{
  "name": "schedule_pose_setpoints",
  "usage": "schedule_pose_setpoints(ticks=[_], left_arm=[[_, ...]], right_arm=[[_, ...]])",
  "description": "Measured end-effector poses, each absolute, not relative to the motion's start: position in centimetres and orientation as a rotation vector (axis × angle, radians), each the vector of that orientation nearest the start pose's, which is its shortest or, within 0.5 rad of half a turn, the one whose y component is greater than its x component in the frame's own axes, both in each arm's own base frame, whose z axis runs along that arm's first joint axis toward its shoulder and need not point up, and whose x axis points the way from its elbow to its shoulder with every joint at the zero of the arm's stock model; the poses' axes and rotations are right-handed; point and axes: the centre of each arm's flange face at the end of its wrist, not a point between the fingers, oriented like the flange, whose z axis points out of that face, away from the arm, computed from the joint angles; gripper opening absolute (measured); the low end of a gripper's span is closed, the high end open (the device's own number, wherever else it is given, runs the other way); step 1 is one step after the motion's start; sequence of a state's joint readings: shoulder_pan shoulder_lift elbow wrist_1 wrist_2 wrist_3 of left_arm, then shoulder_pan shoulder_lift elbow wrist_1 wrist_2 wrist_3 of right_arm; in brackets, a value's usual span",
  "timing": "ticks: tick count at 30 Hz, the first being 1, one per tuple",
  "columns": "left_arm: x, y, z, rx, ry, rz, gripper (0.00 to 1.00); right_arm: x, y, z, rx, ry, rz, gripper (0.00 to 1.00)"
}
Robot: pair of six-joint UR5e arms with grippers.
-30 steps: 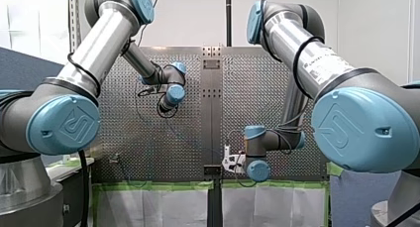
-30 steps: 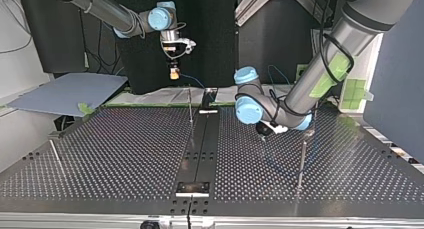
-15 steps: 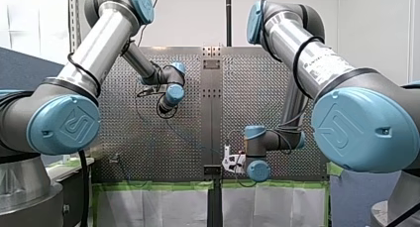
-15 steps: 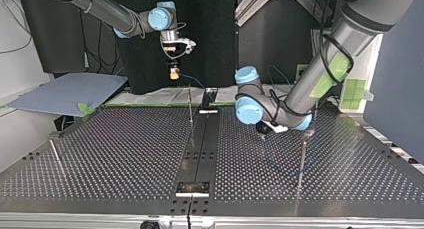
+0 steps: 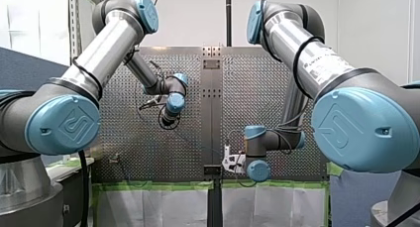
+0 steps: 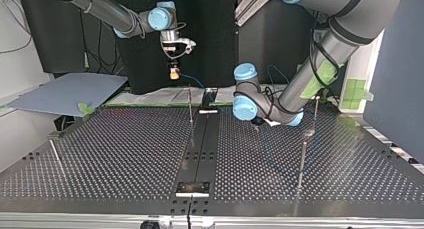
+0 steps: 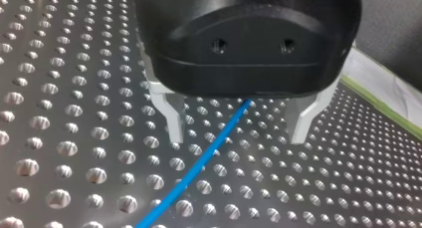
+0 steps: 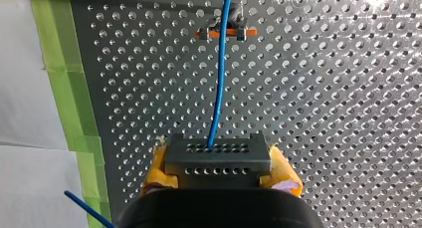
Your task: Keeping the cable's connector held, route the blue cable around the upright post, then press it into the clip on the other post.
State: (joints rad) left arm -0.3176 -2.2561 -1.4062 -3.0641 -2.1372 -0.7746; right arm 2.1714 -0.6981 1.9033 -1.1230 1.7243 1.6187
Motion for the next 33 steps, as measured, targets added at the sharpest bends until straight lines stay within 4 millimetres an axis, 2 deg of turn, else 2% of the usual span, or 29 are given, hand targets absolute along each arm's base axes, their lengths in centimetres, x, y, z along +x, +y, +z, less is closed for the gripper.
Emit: schedule_pose_setpoints(ticks=[10, 21, 33], left_arm=[[58.7, -27.8, 16.9, 0.701, 1.907, 0.833, 0.99], [58.4, -29.0, 12.8, 0.713, 1.950, 0.728, 0.99], [58.5, -30.2, 12.1, 0.668, 1.957, 0.536, 0.99]], right_arm=[[41.2, -39.2, -3.8, 1.592, -1.042, 1.502, 0.00], [41.1, -39.1, -3.8, 1.595, -1.044, 1.499, 0.00], [41.1, -39.2, -3.8, 1.595, -1.042, 1.498, 0.00]])
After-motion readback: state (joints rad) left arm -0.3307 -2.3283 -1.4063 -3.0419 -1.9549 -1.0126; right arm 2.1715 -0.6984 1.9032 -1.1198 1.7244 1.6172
